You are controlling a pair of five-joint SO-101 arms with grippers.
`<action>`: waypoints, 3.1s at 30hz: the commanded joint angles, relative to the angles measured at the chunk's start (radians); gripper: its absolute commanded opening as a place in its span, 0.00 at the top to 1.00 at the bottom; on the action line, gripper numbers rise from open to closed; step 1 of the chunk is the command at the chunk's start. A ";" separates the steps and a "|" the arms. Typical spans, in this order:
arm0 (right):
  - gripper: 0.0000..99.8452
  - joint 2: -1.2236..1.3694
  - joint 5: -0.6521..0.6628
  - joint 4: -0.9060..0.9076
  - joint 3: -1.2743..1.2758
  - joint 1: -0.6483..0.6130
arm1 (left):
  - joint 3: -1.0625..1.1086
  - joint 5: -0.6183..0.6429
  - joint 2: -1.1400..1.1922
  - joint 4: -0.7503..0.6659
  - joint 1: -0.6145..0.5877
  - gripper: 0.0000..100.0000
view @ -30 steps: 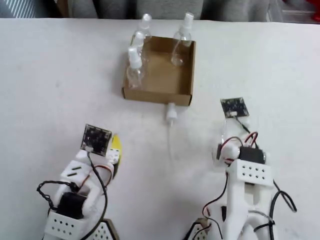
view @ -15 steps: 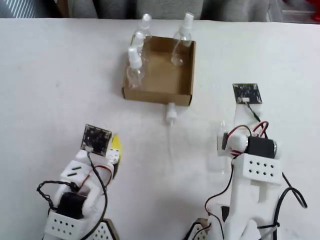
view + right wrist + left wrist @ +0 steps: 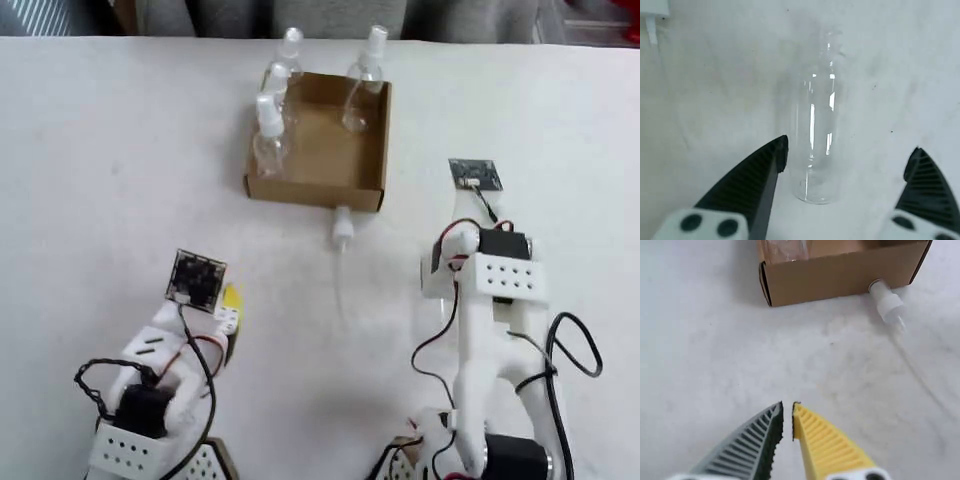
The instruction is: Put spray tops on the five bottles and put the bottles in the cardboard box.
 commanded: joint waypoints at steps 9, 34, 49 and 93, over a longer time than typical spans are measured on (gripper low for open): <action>0.86 0.008 -0.008 -0.036 -0.084 -0.050 | -0.002 -0.006 0.004 -0.091 0.008 0.94; 0.75 0.300 -0.038 -0.166 -0.173 0.025 | -0.002 -0.006 0.004 -0.127 0.008 0.94; 0.75 0.490 -0.370 -0.163 -0.252 -0.025 | -0.002 -0.006 0.004 -0.127 0.008 0.94; 0.75 0.460 -0.566 -0.194 -0.201 0.022 | -0.002 -0.006 0.004 -0.120 0.008 0.94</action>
